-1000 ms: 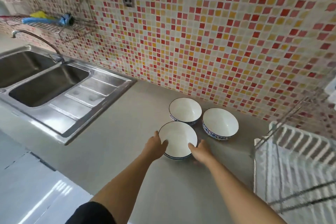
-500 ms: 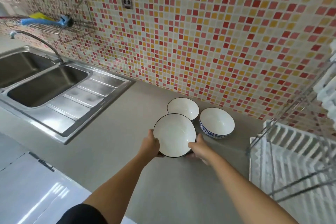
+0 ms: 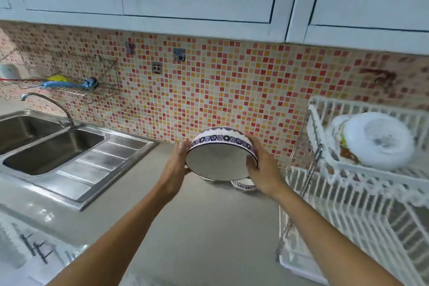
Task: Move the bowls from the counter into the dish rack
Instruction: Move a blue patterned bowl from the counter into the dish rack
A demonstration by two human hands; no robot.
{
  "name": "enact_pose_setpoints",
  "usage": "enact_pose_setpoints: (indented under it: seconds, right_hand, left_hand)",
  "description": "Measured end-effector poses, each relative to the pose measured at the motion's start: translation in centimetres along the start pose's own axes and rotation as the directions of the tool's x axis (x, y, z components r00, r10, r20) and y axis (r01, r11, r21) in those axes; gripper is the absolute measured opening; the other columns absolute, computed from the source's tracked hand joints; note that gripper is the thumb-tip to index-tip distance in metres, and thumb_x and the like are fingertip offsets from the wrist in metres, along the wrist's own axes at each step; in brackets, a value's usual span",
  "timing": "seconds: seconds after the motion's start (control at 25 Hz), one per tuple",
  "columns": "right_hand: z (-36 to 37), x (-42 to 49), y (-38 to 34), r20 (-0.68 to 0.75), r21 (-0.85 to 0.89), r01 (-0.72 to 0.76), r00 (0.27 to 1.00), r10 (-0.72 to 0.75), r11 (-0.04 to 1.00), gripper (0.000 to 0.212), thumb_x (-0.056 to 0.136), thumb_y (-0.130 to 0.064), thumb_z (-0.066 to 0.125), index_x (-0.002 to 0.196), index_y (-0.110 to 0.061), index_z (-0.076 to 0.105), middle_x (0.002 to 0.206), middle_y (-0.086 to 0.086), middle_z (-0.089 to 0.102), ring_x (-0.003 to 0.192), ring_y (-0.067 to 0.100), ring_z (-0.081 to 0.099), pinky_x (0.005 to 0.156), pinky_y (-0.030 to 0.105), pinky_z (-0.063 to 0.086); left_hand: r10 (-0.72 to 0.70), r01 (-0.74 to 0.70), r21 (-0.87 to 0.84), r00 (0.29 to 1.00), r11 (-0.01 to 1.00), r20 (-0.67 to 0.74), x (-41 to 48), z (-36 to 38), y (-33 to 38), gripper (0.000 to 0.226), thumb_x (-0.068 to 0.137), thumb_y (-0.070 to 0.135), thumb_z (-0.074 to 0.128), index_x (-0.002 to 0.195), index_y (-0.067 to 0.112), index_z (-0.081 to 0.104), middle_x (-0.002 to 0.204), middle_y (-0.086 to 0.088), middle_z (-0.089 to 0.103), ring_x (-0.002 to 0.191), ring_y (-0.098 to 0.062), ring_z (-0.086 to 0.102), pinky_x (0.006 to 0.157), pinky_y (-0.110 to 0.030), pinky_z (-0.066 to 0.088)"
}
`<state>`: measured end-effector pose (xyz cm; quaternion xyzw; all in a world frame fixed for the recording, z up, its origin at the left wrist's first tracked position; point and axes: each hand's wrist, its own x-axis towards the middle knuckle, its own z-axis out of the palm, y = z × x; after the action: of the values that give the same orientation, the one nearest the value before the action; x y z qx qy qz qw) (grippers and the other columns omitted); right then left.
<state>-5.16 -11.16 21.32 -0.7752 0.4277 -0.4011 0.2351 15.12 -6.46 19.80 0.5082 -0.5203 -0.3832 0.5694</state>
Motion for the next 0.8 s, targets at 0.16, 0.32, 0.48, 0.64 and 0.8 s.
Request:
enact_pose_setpoints:
  seconds: [0.16,0.32,0.48,0.64,0.8]
  right_hand:
    - [-6.7,-2.7,-3.4,-0.137,-0.158,0.231,0.958,-0.253,0.96,0.058,0.084,-0.019,0.042,0.141,-0.027,0.033,0.138,-0.003,0.05,0.123,0.014,0.049,0.103,0.031,0.041]
    - [-14.2,-4.9,-5.1,-0.279,-0.257,0.332,0.874,-0.398,0.908,0.071,0.082,0.0,0.056,0.135,-0.039,0.028,0.133,0.007,0.053,0.112,0.022,0.058,0.09,0.037,0.051]
    - [-21.6,-6.3,-4.6,-0.312,-0.543,0.393,0.726,-0.613,0.742,0.053,0.085,-0.017,0.054,0.133,-0.02,0.03,0.129,0.014,0.053,0.102,0.018,0.053,0.072,0.027,0.05]
    - [-29.5,-7.9,-1.6,-0.298,-0.624,0.343,0.727,-0.619,0.702,0.054,0.084,-0.017,0.054,0.132,-0.022,0.029,0.131,0.018,0.053,0.105,0.022,0.058,0.076,0.03,0.049]
    - [-38.4,-8.8,2.4,-0.237,-0.698,0.218,0.828,-0.508,0.682,0.078,0.077,0.001,0.068,0.134,-0.027,0.023,0.136,0.022,0.047,0.111,0.037,0.056,0.095,0.039,0.044]
  left_hand:
    - [0.204,-0.231,0.073,0.942,0.97,0.265,-1.1,2.1,7.5,0.062,0.056,0.093,0.034,0.107,0.06,0.044,0.121,0.012,0.059,0.106,-0.011,0.063,0.085,-0.021,0.05]
    - [0.415,-0.479,0.061,0.811,0.876,0.413,-2.5,6.5,13.6,0.072,0.055,0.092,0.04,0.121,0.067,0.03,0.122,0.037,0.049,0.106,-0.001,0.063,0.082,-0.019,0.056]
    - [0.473,-0.593,0.077,0.707,0.802,0.526,-2.4,12.8,18.1,0.067,0.055,0.084,0.053,0.114,0.061,0.029,0.106,0.03,0.058,0.093,0.001,0.068,0.071,-0.021,0.059]
    - [0.513,-0.661,0.063,0.635,0.747,0.577,-0.6,20.7,20.3,0.072,0.054,0.076,0.064,0.113,0.044,0.037,0.109,0.004,0.064,0.09,-0.013,0.071,0.069,-0.026,0.059]
    - [0.568,-0.691,0.008,0.599,0.722,0.564,1.1,30.2,20.8,0.073,0.056,0.064,0.072,0.113,0.032,0.041,0.118,-0.002,0.063,0.098,-0.017,0.068,0.072,-0.032,0.061]
